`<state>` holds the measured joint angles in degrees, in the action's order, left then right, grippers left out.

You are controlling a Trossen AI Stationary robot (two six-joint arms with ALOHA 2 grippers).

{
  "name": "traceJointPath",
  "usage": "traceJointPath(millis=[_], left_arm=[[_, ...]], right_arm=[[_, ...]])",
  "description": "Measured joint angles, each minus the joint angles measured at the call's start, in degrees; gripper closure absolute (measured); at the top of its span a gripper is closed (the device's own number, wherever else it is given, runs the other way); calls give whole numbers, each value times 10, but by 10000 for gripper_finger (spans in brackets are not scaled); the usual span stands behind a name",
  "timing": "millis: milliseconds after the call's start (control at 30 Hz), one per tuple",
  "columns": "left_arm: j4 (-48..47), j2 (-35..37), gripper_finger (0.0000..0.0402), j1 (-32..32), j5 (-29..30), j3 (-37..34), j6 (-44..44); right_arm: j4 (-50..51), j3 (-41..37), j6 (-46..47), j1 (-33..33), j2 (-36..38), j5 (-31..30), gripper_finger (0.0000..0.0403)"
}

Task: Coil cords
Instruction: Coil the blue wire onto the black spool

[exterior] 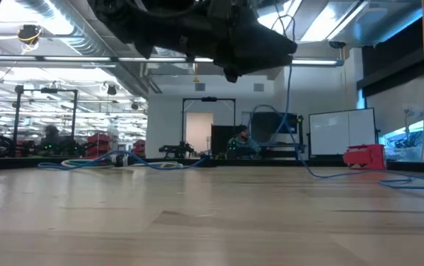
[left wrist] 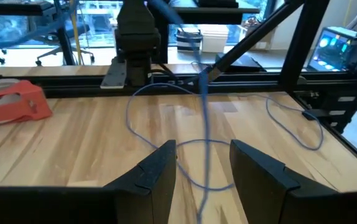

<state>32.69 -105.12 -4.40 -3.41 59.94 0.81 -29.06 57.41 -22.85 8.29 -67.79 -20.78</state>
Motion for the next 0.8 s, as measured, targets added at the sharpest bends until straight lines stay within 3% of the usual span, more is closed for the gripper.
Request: traceJointPath(millis=[300, 600, 800], left_arm=[[3, 0, 265, 2, 0, 1, 5], [9, 0, 389, 3, 0, 1, -4], [7, 0, 399, 3, 0, 1, -9]], right_arm=[[-4, 0, 0, 0, 0, 1, 398], [-4, 0, 0, 0, 0, 1, 398], [-9, 0, -1, 0, 0, 1, 398]])
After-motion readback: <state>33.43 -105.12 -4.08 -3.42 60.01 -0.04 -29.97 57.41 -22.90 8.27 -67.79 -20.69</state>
